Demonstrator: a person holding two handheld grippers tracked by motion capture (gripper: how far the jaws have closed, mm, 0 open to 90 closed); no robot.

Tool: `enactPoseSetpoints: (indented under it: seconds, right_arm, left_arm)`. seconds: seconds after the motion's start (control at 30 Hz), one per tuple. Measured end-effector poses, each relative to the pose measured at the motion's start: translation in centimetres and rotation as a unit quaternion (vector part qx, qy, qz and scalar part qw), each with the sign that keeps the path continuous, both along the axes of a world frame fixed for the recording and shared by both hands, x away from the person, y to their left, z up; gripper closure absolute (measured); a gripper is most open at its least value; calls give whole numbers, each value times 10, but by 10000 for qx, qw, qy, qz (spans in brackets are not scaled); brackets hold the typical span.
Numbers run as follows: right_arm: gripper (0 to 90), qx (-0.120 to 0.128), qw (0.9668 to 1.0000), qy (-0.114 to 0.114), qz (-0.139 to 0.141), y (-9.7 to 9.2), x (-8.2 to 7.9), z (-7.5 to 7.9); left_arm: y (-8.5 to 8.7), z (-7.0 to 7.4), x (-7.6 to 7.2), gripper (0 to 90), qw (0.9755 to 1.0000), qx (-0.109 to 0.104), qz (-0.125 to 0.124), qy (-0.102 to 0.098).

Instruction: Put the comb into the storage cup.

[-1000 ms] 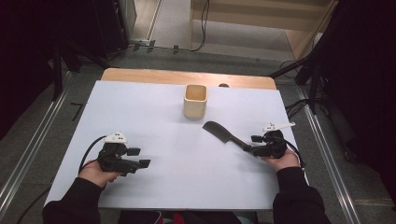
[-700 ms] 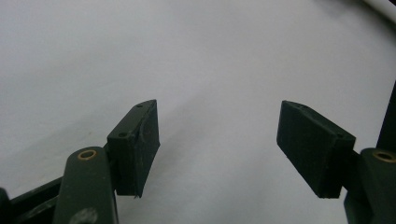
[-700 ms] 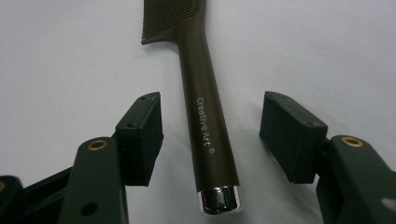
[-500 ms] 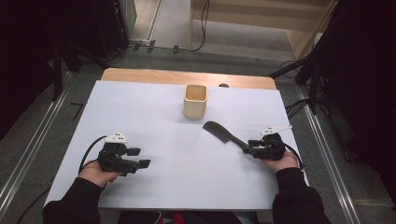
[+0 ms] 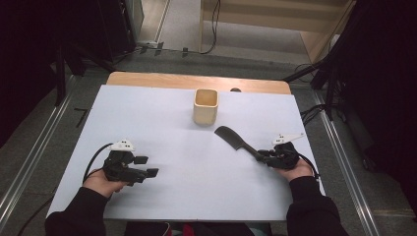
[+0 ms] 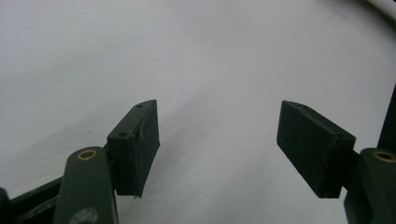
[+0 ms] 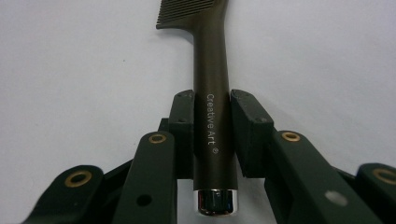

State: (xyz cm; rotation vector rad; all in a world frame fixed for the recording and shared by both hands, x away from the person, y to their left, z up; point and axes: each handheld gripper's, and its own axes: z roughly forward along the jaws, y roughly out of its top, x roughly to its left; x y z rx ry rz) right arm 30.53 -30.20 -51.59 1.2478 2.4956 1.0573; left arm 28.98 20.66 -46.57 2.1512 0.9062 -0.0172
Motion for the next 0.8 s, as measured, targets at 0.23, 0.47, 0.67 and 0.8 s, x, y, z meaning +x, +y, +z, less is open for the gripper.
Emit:
enactPoseSetpoints:
  seconds: [0.23,0.47,0.67,0.8]
  right_arm:
    - [698,-30,10000,-3,1,1,0,0]
    - [703,40,9996,214,-166,1,3,3]
    - [705,90,9990,377,-216,2,5,5]
    - [705,170,9984,450,-309,1,7,8]
  left_arm:
    - [0,0,0,304,10000,10,-9,11]
    - [0,0,0,304,10000,23,-8,-4]
    - [1,1,0,303,10000,29,-10,-1]
    - [1,0,0,304,10000,-1,1,-11]
